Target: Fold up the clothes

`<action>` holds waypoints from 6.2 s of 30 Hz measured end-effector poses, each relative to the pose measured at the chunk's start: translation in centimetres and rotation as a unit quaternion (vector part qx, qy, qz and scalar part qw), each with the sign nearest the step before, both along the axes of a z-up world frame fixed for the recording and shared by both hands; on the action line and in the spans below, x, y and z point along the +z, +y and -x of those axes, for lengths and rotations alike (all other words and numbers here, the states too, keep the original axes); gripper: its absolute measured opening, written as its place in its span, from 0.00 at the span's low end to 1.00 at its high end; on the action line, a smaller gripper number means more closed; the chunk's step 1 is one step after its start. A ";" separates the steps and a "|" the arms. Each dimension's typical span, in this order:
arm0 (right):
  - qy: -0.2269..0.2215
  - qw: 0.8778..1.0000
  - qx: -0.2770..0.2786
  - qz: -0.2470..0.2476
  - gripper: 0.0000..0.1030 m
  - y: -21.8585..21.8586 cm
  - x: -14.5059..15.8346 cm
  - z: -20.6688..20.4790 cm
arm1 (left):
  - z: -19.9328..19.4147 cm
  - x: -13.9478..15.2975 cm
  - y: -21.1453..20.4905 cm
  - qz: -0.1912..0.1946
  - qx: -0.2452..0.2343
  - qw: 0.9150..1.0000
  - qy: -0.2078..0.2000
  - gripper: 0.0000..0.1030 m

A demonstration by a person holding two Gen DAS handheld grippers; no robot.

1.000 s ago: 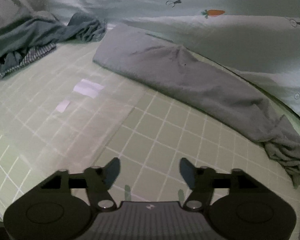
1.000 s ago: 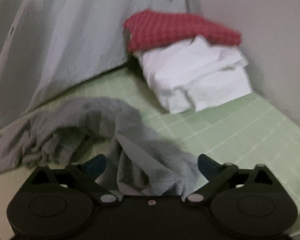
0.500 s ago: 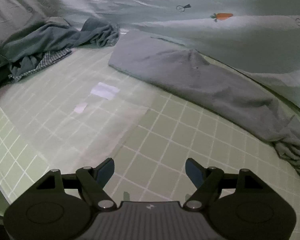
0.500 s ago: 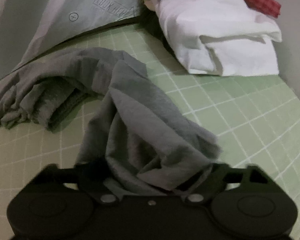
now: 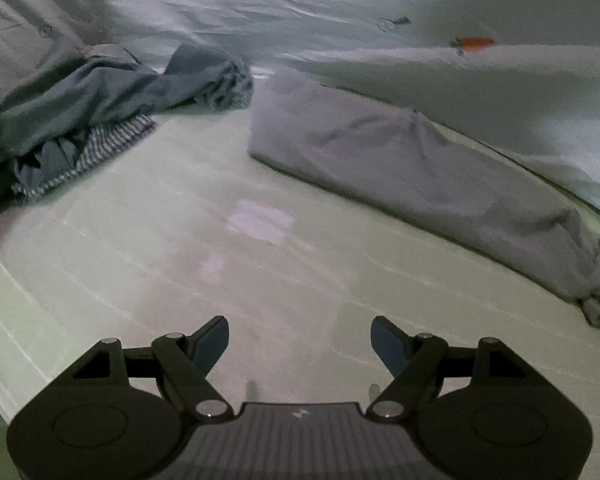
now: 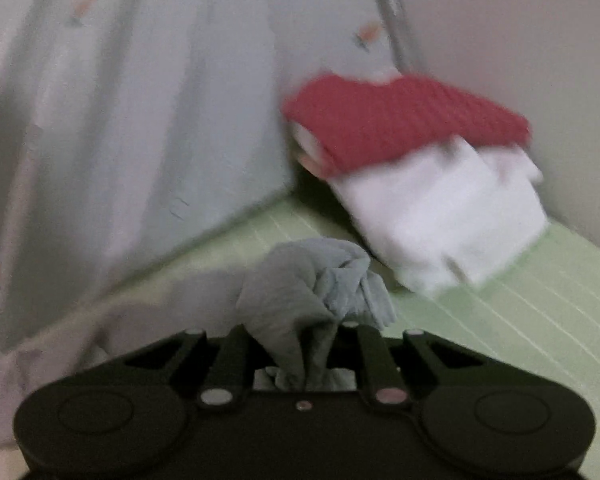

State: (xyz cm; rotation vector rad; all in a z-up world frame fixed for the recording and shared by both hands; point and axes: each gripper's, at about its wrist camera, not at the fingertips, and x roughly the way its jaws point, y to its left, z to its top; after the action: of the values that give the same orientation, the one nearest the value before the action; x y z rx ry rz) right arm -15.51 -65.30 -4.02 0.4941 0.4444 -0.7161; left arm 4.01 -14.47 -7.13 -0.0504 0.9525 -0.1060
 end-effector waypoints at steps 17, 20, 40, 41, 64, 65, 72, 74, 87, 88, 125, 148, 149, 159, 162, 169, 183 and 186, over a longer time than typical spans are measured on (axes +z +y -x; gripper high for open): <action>0.037 0.946 0.310 -0.089 0.51 28.9 -4.0 -18.3 | -5.7 -0.1 8.6 0.032 0.008 0.999 0.002 0.76; 0.043 0.958 0.276 -0.063 0.64 26.7 -3.3 -16.4 | -6.4 -0.3 9.5 0.040 0.011 0.999 0.004 0.76; 0.052 0.987 0.048 -0.146 0.68 0.6 -9.3 -6.5 | -5.5 -4.1 -9.7 0.073 -0.067 0.993 0.067 0.73; 0.045 0.985 0.044 -0.158 0.68 0.0 -9.6 -6.8 | -5.8 -4.2 -10.1 0.064 -0.074 0.993 0.067 0.68; -0.002 0.997 -0.008 0.081 0.06 -0.5 2.6 -0.4 | -6.0 5.0 2.1 0.060 0.046 0.995 -0.066 0.07; -0.002 0.996 -0.004 0.086 0.06 -0.6 2.7 -0.9 | -6.5 5.1 2.4 0.051 0.051 0.995 -0.073 0.07; 0.082 0.996 0.013 0.010 0.25 -2.2 -1.6 -6.1 | -9.0 2.7 1.6 0.003 0.076 0.996 -0.048 0.21; 0.088 0.996 0.010 0.007 0.53 -1.3 -2.3 -5.6 | -8.1 2.5 1.0 0.006 0.060 0.997 -0.049 0.29; 0.150 0.987 -0.007 -0.056 0.88 1.3 -6.9 -2.6 | -4.6 -3.2 -9.3 -0.088 -0.172 0.981 0.003 0.64; 0.150 0.987 -0.008 -0.062 0.89 1.3 -7.1 -2.5 | -4.6 -3.3 -9.9 -0.088 -0.181 0.980 0.002 0.66; 0.155 0.987 0.020 -0.041 0.87 -3.1 -5.1 -14.2 | -7.7 -1.1 12.7 0.007 0.253 0.967 -0.011 0.55; 0.125 0.991 -0.044 -0.012 0.03 4.8 0.2 -0.9 | -8.0 -5.2 13.6 -0.007 0.248 0.968 0.038 0.55; 0.143 0.988 -0.050 -0.031 0.03 5.0 -1.1 0.1 | -8.0 -5.2 13.5 -0.012 0.246 0.969 0.036 0.48; 0.147 0.977 -0.003 -0.153 0.03 5.7 -8.1 -3.1 | -9.3 -4.6 13.4 -0.011 0.213 0.977 0.033 0.05; 0.160 0.977 0.023 -0.140 0.03 5.4 -9.1 -6.9 | -10.1 -4.5 12.5 -0.015 0.202 0.979 0.031 0.04; 0.135 0.982 0.028 -0.127 0.03 0.9 -9.6 -15.4 | -14.1 -4.7 9.9 -0.013 0.184 0.982 0.027 0.04; 0.010 1.000 -0.011 -0.004 0.03 -4.6 0.6 -16.0 | -18.0 1.8 7.8 0.030 0.182 0.980 -0.078 0.03; -0.010 0.999 -0.023 0.032 0.03 -4.0 3.2 -9.8 | -15.7 4.6 9.6 0.014 0.186 0.975 -0.117 0.03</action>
State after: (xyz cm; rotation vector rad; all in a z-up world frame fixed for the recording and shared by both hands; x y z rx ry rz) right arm -5.68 -69.34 -0.80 0.4528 0.3907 -0.7663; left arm 19.69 -4.84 -2.49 -0.2367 0.6931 0.2173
